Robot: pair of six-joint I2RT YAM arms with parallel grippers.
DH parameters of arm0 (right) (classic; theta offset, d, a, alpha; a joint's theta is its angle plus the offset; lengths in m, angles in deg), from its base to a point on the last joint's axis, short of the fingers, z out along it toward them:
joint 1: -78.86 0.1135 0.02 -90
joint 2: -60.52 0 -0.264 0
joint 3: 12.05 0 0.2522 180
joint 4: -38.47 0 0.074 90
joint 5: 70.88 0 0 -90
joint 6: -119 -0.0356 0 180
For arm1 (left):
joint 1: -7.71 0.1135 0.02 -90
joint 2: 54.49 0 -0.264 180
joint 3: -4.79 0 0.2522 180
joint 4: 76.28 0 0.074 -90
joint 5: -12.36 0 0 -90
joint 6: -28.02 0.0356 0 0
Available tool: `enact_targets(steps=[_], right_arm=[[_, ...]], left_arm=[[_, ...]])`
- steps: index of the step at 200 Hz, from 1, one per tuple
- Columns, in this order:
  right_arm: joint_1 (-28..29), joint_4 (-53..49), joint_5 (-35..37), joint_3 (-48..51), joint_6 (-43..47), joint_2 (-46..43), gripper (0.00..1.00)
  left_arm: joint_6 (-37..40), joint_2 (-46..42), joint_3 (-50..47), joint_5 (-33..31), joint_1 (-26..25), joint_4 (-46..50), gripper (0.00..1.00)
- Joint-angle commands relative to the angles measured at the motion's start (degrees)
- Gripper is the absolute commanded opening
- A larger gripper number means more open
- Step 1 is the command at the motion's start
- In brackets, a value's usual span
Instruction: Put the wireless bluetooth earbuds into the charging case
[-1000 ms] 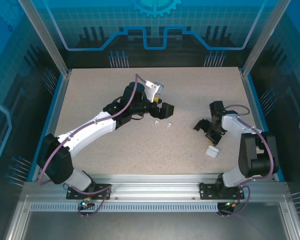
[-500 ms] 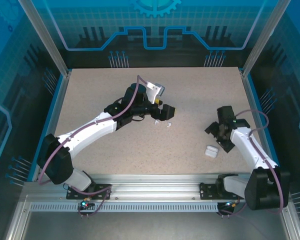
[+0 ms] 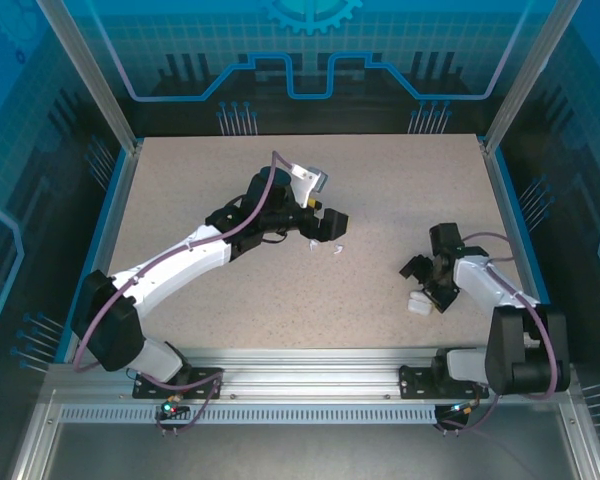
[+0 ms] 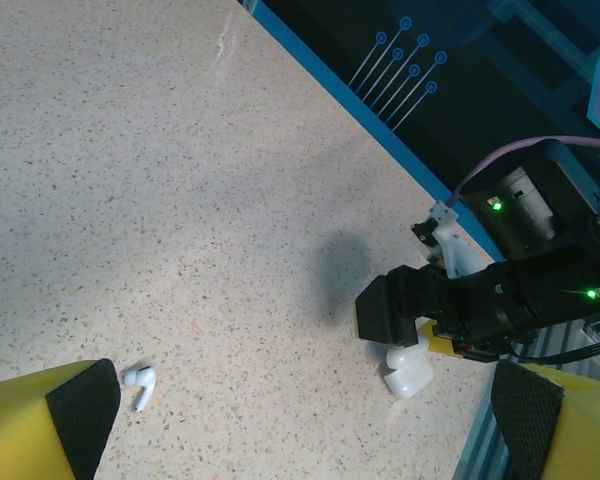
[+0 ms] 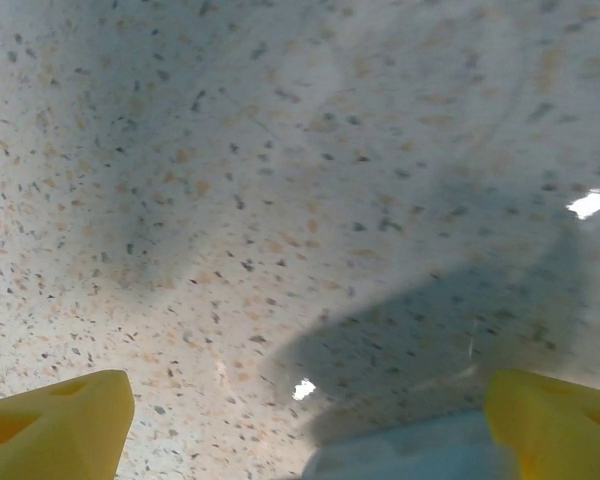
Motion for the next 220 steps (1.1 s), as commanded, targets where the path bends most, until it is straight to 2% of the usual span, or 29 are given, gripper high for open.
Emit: enact_targets(steps=[1, 33, 71, 87, 108, 130, 154, 220], right_arm=[[1.8, 4.4, -4.4, -2.1, 3.2, 2.9, 0.89], [8.1, 4.5, -4.6, -7.0, 4.8, 7.6, 0.88], [20.1, 5.8, -3.2, -16.2, 2.5, 15.0, 0.88], [24.6, 2.5, 1.0, -22.5, 2.8, 18.4, 0.90], [29.0, -5.5, 11.4, -28.9, 2.1, 18.8, 0.92], [30.5, -15.4, 18.9, -30.0, -2.2, 16.2, 0.91], [30.9, -22.0, 24.2, -25.7, -6.7, 12.3, 0.89], [32.4, -28.8, 28.9, -19.7, -8.5, 9.0, 0.83]], left_arm=[[0.8, -2.1, 1.0, -1.2, -0.5, 1.1, 0.99], [0.6, -2.9, 0.3, -1.4, -0.7, 1.3, 0.99], [-0.1, -4.4, -0.8, -1.9, -0.8, 1.2, 0.99], [-0.2, -5.2, -1.3, -2.3, -1.1, 1.4, 0.99], [-0.3, -6.3, -1.8, -2.5, -1.3, 1.7, 0.99], [-0.3, -7.2, -2.3, -3.1, -1.4, 1.8, 0.99], [-0.5, -8.2, -3.3, -4.0, -1.4, 0.9, 0.99], [-0.5, -9.0, -3.8, -3.5, -1.4, -0.4, 0.99]])
